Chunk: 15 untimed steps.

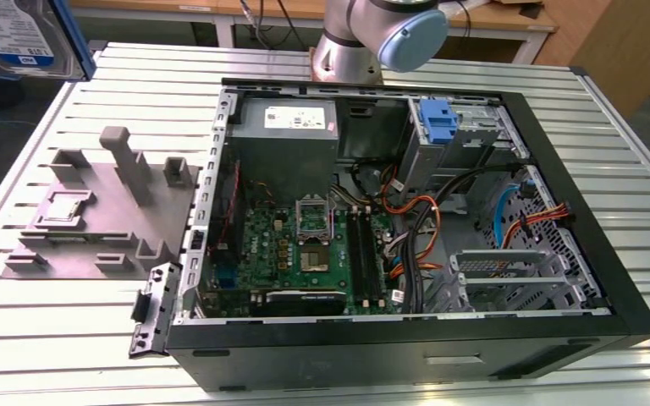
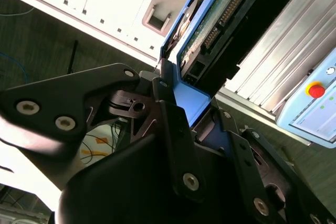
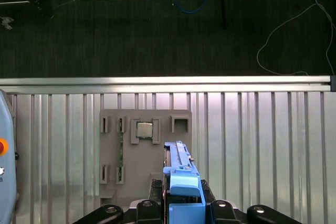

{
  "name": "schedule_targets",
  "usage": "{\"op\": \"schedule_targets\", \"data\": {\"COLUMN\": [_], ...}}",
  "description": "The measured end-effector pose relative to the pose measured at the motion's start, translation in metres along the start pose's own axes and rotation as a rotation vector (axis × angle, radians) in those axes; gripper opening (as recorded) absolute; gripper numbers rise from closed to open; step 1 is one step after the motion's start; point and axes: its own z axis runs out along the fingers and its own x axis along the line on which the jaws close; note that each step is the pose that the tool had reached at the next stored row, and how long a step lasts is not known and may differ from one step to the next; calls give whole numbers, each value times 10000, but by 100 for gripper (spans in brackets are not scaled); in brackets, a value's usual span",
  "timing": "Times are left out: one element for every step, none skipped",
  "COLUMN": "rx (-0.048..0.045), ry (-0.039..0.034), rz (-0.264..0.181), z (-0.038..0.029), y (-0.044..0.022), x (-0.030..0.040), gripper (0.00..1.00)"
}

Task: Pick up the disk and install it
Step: 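Pick up the disk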

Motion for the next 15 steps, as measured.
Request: {"op": "schedule_targets", "data": {"rx": [0, -1, 0, -1, 0, -1, -1, -1, 0, 0, 0, -1, 0, -1, -1], "ry": [0, 0, 0, 0, 0, 0, 0, 0, 0, 0, 0, 0, 0, 0, 0], "rz": [0, -1, -1, -1, -1, -1, -2, -2, -1, -2, -1, -1, -1, -1, -1], "z": [0, -1, 0, -1, 0, -1, -1, -1, -1, 0, -1, -1, -1, -1, -1], "y": [0, -6, -9, -10, -11, -13, -16, -19, -22, -24, -27, -30, -33, -36, -38], "x": [0, 0, 0, 0, 0, 0, 0, 0, 0, 0, -1, -1, -1, -1, -1], "gripper": [36, 36, 36, 36, 36, 36, 36, 36, 36, 36, 36, 36, 36, 36, 36]}}
